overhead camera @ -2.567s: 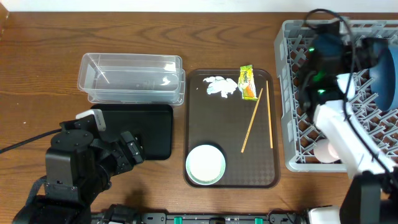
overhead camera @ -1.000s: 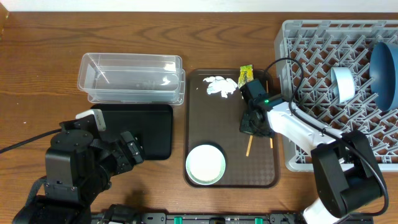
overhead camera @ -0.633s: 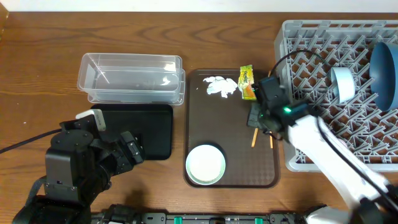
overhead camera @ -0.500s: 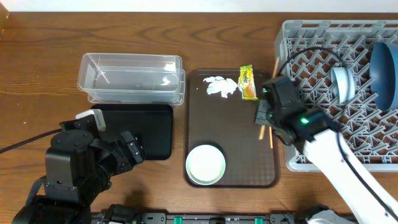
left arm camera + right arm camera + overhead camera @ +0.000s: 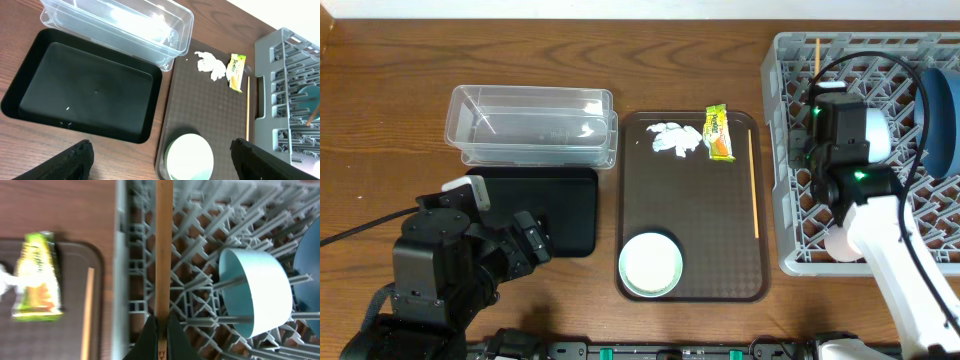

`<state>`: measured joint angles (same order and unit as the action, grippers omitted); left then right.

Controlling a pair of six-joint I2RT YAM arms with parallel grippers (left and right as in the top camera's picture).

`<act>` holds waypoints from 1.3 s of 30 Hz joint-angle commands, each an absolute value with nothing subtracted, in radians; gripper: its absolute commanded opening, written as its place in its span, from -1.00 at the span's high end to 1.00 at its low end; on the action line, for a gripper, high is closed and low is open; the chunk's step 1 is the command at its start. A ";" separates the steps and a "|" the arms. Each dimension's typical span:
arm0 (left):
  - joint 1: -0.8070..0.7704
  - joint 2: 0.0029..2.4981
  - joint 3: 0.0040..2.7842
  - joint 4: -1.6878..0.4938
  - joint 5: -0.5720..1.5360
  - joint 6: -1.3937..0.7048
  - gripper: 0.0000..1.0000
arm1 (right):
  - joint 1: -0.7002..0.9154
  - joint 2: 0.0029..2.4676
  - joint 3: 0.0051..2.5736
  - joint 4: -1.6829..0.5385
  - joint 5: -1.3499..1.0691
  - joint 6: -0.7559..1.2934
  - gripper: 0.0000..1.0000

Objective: Sort waste into correct bins and load items into the dishwasher rack
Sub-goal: 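Insert the chopsticks into the dish rack and release them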

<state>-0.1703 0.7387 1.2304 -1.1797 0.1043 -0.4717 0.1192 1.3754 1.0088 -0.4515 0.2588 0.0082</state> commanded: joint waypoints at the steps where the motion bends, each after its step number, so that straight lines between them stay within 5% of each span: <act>1: -0.167 0.737 1.242 -1.182 0.093 -0.473 -0.79 | 0.082 1.441 1.011 -0.457 0.175 -0.074 0.98; 6: -0.167 0.737 1.242 -1.182 0.093 -0.473 -0.79 | 0.092 1.478 1.012 -0.513 0.139 -0.055 0.31; 13: -0.167 0.737 1.242 -1.182 0.093 -0.473 -0.79 | 0.132 1.387 1.013 -0.605 -0.045 0.045 0.07; 21: -0.167 0.737 1.242 -1.182 0.093 -0.473 -0.79 | 0.295 1.372 1.012 -0.681 -0.109 0.067 0.02; 27: -0.167 0.737 1.242 -1.182 0.093 -0.473 -0.79 | 0.389 1.495 0.994 -0.735 0.059 0.245 0.23; 39: -0.167 0.737 1.242 -1.182 0.093 -0.473 -0.79 | 0.432 1.760 0.987 -0.664 0.314 0.416 0.20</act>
<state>-0.1703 0.7387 1.2304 -1.1797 0.1043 -0.4717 0.4232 1.7294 0.9882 -0.6754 0.2432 0.3622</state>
